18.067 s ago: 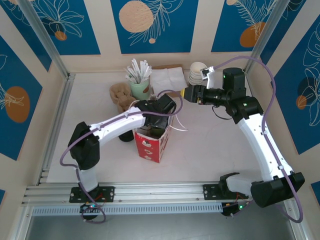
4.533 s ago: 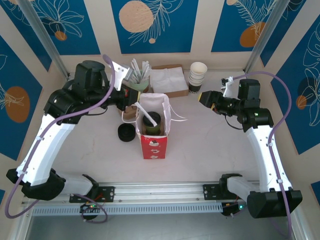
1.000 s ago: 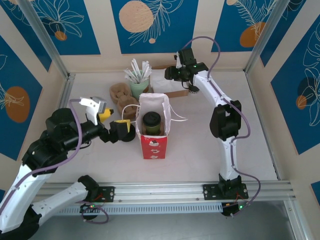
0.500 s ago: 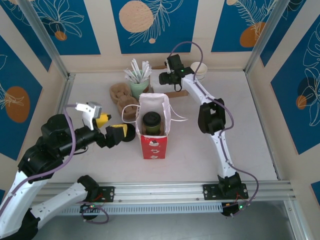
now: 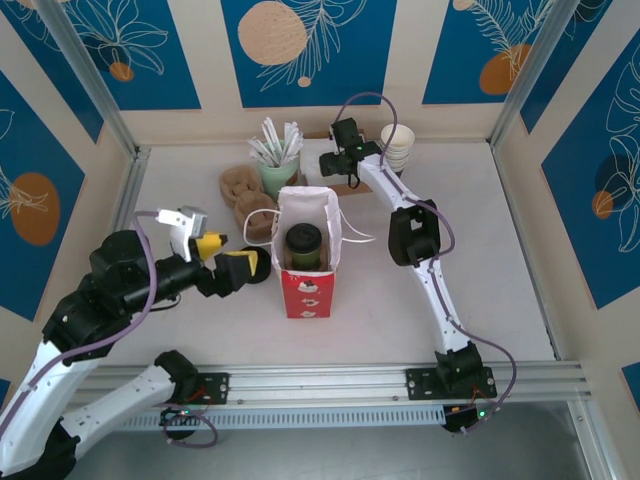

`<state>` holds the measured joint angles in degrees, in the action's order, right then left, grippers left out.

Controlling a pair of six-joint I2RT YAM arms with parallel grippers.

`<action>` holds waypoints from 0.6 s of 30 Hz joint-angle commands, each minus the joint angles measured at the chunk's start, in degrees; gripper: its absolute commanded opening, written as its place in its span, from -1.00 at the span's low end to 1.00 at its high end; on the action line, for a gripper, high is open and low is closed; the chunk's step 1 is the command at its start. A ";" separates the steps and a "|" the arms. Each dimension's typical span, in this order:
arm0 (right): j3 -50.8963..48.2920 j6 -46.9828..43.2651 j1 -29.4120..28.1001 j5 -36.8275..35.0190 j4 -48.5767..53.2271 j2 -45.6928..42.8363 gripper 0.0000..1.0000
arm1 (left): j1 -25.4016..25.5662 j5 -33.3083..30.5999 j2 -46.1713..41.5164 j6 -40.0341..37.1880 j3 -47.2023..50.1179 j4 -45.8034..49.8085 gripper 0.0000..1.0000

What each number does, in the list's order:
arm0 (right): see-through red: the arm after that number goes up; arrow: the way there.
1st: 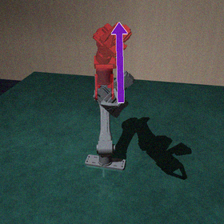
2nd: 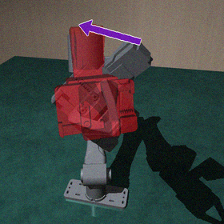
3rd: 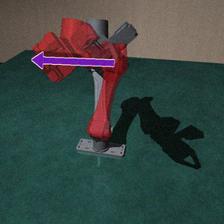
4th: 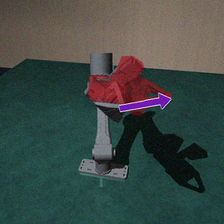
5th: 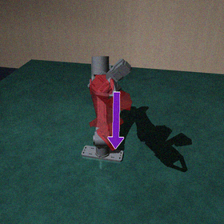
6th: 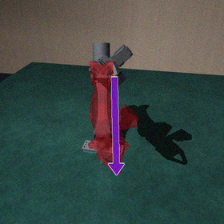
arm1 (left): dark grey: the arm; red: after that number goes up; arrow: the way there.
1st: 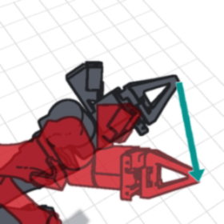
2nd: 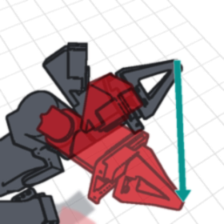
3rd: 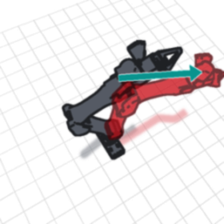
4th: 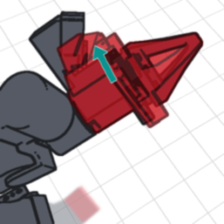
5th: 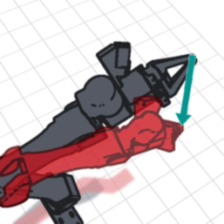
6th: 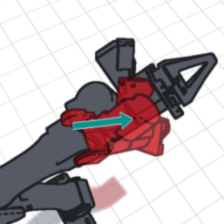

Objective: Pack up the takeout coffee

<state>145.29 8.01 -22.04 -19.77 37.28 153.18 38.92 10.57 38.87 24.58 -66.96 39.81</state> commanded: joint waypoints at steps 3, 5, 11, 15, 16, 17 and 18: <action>2.93 -2.12 -0.05 -2.06 -2.03 1.26 0.52 | 0.37 1.45 -0.71 0.20 0.34 -1.50 0.96; 3.91 -1.94 -0.06 -1.48 -1.64 1.98 0.53 | 0.30 1.87 -0.73 0.00 0.43 -1.62 0.96; 4.54 -2.22 -0.37 -1.33 -2.12 3.15 0.52 | 0.35 2.62 -0.73 -0.36 0.00 -1.33 0.95; 4.42 -2.12 -0.47 -0.57 -1.94 3.67 0.51 | 0.34 2.59 -0.68 -0.42 -0.60 -1.05 0.95; 4.47 -2.41 -0.63 -0.69 -1.94 3.96 0.51 | 0.29 2.59 -0.73 -0.37 -0.64 -1.07 0.95; 4.47 -2.59 -0.64 -0.87 -1.91 4.17 0.51 | 0.36 2.69 -0.73 -0.38 -0.74 -1.07 0.95; 4.44 -2.57 -0.64 -0.86 -1.92 4.30 0.51 | 0.32 2.66 -0.69 -0.43 -0.83 -1.06 0.95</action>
<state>148.18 6.61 -22.17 -20.60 35.73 156.07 38.92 12.01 38.50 24.53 -66.89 39.64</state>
